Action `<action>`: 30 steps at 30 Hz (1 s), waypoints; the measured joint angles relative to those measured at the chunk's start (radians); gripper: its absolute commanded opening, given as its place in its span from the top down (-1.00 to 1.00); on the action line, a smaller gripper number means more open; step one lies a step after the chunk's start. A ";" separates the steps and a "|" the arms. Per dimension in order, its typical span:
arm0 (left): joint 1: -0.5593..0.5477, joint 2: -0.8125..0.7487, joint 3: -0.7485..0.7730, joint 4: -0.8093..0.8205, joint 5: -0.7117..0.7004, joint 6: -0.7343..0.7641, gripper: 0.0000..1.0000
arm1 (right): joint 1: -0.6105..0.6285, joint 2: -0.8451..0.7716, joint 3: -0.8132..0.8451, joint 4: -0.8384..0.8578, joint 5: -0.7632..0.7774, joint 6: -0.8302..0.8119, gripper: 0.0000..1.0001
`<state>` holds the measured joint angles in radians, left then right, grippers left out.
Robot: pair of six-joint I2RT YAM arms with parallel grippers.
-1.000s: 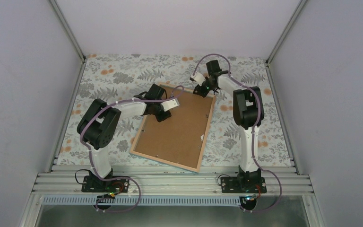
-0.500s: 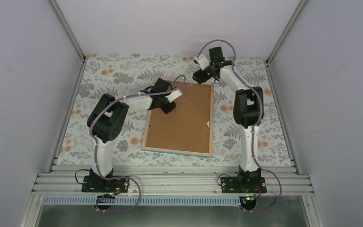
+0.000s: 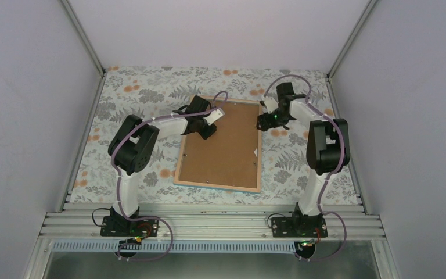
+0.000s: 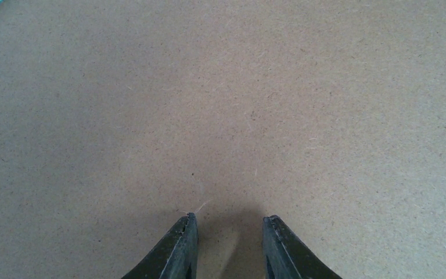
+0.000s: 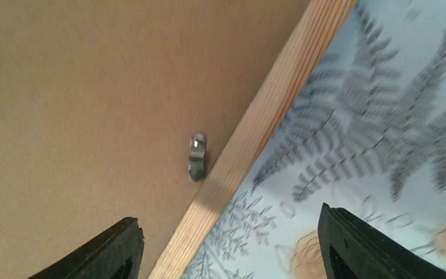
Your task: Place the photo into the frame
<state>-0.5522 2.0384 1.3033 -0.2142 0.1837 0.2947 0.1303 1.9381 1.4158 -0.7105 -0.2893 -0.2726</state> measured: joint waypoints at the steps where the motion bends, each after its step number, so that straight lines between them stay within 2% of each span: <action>1: 0.000 0.000 0.000 0.000 0.000 0.000 0.41 | 0.000 0.000 -0.025 -0.003 0.000 0.016 -0.43; 11: 0.000 -0.011 -0.034 0.045 0.000 -0.003 0.41 | 0.036 0.003 -0.067 0.047 -0.003 0.126 -0.15; 17: 0.000 -0.013 -0.039 0.053 0.000 -0.008 0.41 | 0.066 0.044 -0.067 0.095 0.047 0.185 -0.01; 21: 0.000 -0.014 -0.044 0.059 -0.001 -0.011 0.41 | 0.065 0.064 -0.067 0.115 0.072 0.208 0.31; 27: 0.000 -0.023 -0.058 0.069 -0.008 -0.012 0.42 | 0.060 0.064 -0.067 0.137 0.086 0.265 0.90; 30: -0.002 -0.027 -0.065 0.064 -0.002 -0.014 0.42 | 0.056 0.073 -0.063 0.182 0.103 0.330 0.92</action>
<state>-0.5541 2.0109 1.2385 -0.1505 0.1814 0.2806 0.1867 2.0113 1.3533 -0.5289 -0.1864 0.0578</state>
